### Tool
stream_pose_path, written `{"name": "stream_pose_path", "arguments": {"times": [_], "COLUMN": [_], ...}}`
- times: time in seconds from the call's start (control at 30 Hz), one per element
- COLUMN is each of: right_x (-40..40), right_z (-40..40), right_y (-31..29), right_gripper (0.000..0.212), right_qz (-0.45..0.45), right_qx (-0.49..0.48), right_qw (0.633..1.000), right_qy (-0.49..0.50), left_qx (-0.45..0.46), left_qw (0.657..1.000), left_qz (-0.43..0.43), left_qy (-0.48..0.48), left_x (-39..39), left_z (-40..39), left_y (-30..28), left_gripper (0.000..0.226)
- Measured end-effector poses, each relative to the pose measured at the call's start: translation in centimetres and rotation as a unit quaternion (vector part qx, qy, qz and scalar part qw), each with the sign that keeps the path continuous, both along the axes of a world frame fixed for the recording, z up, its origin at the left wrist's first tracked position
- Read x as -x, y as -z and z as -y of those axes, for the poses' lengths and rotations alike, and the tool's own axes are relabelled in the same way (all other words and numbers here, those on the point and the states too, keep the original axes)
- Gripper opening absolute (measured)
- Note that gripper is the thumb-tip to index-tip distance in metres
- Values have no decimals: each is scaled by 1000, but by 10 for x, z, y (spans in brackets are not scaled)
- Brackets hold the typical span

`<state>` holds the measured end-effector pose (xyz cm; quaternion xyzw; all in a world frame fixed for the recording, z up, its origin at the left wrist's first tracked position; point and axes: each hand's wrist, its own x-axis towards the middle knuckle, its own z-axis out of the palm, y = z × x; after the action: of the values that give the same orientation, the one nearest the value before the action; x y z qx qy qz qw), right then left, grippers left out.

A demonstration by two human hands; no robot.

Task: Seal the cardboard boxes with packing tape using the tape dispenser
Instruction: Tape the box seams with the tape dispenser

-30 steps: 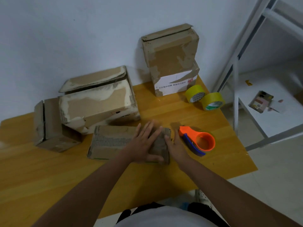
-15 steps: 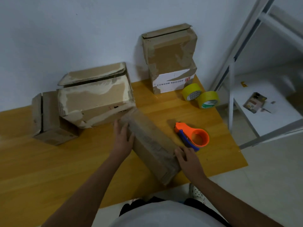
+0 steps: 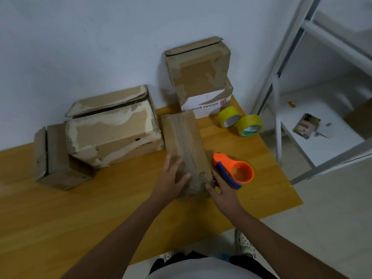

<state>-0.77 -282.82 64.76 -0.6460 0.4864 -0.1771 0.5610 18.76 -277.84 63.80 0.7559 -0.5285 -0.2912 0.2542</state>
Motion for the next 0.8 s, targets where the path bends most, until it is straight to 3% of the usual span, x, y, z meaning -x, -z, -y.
{"name": "stream_pose_path", "arguments": {"times": [0.07,0.17,0.27,0.43,0.6,0.8], "right_x": [-12,-14,3,33,32,39], "right_z": [5,16,29,50,60,65], "right_y": [1,7,20,44,58,59], "right_gripper": [60,49,41,49,69,49], "right_qz": [32,9,-97,-307,-403,-464], "right_qx": [-24,-22,69,188,146,210], "right_qw": [999,1000,993,933,900,852], "right_qy": [-8,-12,7,-17,-82,-121], "left_qx": [-17,-33,-48,-36,-26,-14], "left_qw": [997,990,990,988,991,988], "left_qz": [38,103,103,131,117,144], "left_qy": [60,95,80,72,54,49], "left_x": [-4,-9,-13,-8,-2,-7], "left_z": [-14,-22,-18,-4,4,0], "left_y": [6,14,13,13,17,24], "left_gripper": [81,84,80,87,89,91]}}
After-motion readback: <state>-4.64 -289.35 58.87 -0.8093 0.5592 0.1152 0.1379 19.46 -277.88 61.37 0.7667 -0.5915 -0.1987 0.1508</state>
